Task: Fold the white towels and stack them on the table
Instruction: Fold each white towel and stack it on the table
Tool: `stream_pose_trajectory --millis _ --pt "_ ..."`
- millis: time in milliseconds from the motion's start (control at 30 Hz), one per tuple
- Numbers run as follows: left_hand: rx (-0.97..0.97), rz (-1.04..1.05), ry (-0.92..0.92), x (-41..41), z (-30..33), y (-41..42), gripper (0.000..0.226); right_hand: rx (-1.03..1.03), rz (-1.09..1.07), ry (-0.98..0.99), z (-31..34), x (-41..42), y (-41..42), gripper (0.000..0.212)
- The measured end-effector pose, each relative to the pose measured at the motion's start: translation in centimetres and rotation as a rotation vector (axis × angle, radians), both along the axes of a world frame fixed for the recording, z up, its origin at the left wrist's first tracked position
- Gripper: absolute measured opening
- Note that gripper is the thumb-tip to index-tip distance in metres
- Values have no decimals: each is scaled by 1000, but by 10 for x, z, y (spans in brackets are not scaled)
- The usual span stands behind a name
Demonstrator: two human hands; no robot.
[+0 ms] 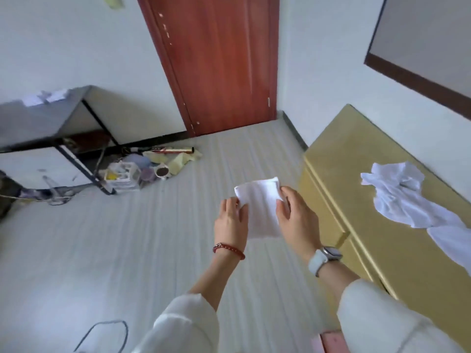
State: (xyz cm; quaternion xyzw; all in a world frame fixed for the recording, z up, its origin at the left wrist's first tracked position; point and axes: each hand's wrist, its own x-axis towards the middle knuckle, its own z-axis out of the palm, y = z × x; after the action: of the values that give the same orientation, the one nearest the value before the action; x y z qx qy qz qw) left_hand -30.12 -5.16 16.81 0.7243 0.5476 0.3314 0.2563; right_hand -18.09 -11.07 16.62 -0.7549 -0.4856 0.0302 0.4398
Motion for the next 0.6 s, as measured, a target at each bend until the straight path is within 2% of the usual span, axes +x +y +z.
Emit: stream_pose_trajectory --millis 233,600 --pt "54 223 22 -171 32 174 16 32 283 12 33 -148 198 23" --pt "112 440 78 -335 52 463 22 97 582 33 39 -306 523 26"
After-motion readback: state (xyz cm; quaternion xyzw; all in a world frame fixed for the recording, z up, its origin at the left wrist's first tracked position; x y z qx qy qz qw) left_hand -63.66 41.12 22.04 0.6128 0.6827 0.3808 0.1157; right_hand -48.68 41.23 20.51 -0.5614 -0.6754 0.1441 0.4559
